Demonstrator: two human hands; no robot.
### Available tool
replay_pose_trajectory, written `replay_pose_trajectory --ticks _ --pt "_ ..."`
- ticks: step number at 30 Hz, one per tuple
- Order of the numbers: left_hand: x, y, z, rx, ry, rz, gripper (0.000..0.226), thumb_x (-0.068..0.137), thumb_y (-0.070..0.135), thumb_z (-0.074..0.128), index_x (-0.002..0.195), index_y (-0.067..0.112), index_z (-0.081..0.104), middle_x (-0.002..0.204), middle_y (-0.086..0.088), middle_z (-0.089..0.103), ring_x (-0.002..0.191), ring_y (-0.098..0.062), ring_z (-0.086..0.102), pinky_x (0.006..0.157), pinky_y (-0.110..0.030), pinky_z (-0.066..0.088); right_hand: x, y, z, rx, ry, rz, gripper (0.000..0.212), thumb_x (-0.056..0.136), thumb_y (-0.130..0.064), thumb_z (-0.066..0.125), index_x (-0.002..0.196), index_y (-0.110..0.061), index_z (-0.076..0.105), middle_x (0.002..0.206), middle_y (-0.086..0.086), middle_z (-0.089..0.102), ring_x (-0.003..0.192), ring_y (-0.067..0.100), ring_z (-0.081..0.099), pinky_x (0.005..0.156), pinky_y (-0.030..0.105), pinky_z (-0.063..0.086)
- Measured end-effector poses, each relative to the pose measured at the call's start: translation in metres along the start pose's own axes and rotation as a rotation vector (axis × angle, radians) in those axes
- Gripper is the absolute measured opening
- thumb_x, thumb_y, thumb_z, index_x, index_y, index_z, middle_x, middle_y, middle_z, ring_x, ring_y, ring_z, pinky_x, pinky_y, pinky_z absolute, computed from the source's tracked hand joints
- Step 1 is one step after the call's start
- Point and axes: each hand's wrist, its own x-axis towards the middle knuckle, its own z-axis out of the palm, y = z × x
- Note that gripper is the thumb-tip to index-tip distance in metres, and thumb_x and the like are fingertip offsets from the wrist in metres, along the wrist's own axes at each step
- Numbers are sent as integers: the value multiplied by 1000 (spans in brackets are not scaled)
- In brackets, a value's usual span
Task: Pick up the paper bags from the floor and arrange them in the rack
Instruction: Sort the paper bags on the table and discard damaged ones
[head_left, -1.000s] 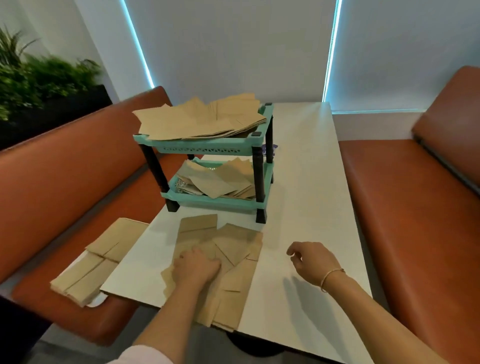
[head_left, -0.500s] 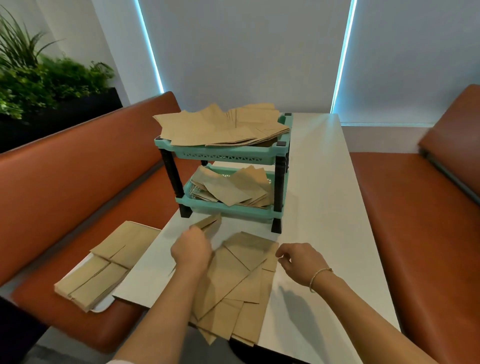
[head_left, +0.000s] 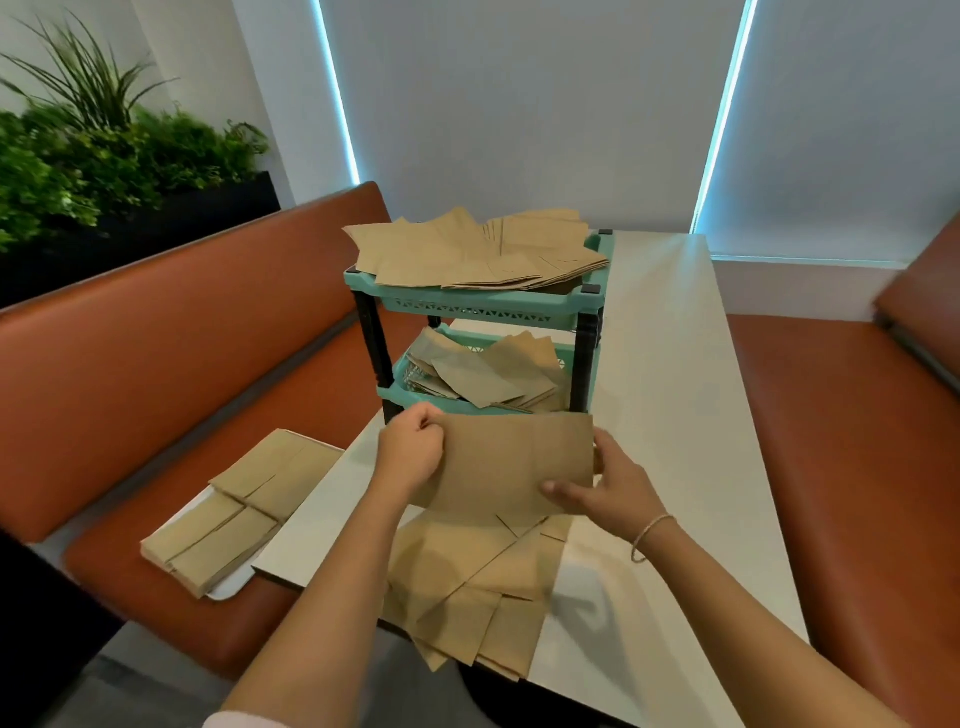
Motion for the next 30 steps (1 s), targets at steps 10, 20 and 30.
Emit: replay_pose_trajectory --ticks 10,20,30 --pt "-3 -85 44 703 -394 -168 94 70 55 73 142 14 29 144 -10 32 132 -29 29 105 -39 34 -11 22 -36 -246 212 74 18 92 -9 49 96 -16 65 85 1 61 83 22 54 73 25 39" --pt "4 -92 48 701 -371 -234 90 53 67 77 123 17 51 126 -7 49 115 -24 44 95 -34 44 -28 29 -52 -281 294 105 16 91 -9 49 92 -15 63 80 1 60 76 22 51 60 23 34" --pt "3 -88 49 607 -376 -298 106 58 52 84 137 7 30 138 -13 41 126 -29 44 99 -38 43 -43 24 -53 -283 283 105 15 93 -11 49 94 -15 63 81 1 60 77 20 52 63 23 35"
